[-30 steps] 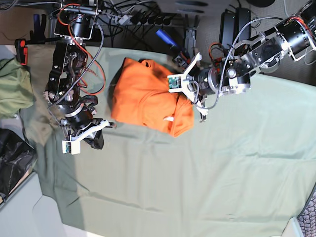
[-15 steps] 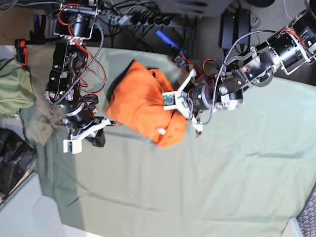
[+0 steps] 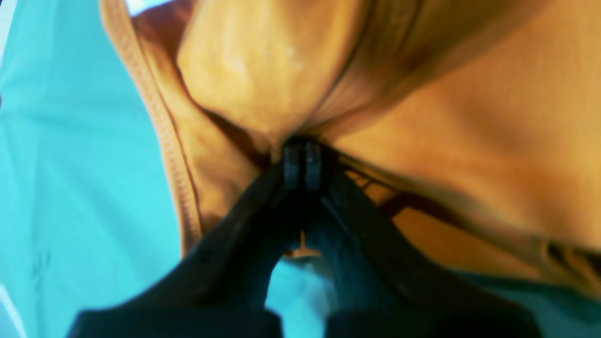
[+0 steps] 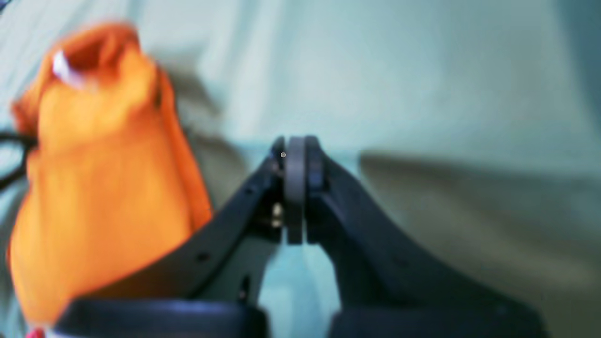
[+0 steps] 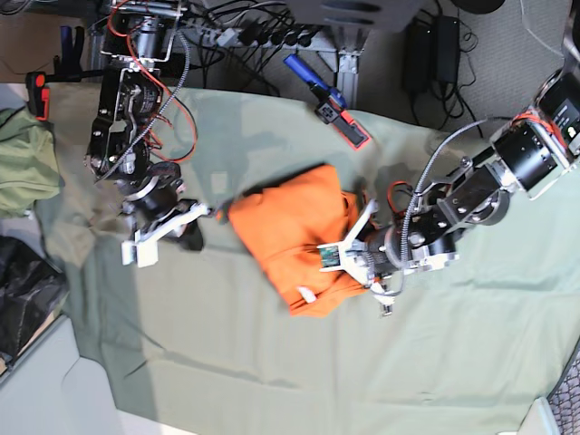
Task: Fold the T-shirt properly
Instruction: 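Drag the folded bundle with the left gripper away from the right arm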
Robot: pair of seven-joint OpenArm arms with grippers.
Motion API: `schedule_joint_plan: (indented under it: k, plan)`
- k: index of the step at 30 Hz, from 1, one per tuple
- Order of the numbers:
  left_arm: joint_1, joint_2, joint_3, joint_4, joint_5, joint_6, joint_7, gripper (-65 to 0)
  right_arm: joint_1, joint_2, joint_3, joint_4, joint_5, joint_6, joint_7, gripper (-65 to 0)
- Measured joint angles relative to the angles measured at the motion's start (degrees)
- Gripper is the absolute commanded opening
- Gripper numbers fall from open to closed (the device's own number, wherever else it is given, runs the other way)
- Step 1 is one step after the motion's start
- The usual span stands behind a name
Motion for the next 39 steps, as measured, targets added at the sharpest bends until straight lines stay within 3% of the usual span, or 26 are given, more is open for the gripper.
schedule_joint_plan:
  k: [10, 17, 25, 30, 39]
  plan:
    - [-0.8, -0.4, 0.0, 1.1, -0.4, 2.8, 6.5, -65.0, -4.2, -0.1, 0.0, 0.0, 4.2, 0.0, -0.1, -65.0]
    - [-0.1, -5.9, 0.0, 10.8, -4.8, 3.7, 14.0, -65.0, -2.0, -0.1, 0.0, 0.1, 2.5, 0.0, 0.3, -65.0]
    - [2.1, -9.5, -1.9, 21.3, -6.4, 3.6, 15.0, -65.0, 0.6, -0.1, 0.0, 0.1, -0.8, 0.1, 2.2, -65.0]
    - [6.8, -11.8, -8.6, 24.7, -8.8, 3.6, 15.5, -65.0, 3.1, 0.0, -2.4, 0.1, -4.0, 0.1, 3.0, -65.0]
    - [19.0, -13.4, -30.0, 28.6, -17.0, 1.1, 16.7, -65.0, 4.0, 0.0, -20.1, 0.1, -10.6, 0.1, 2.8, -65.0]
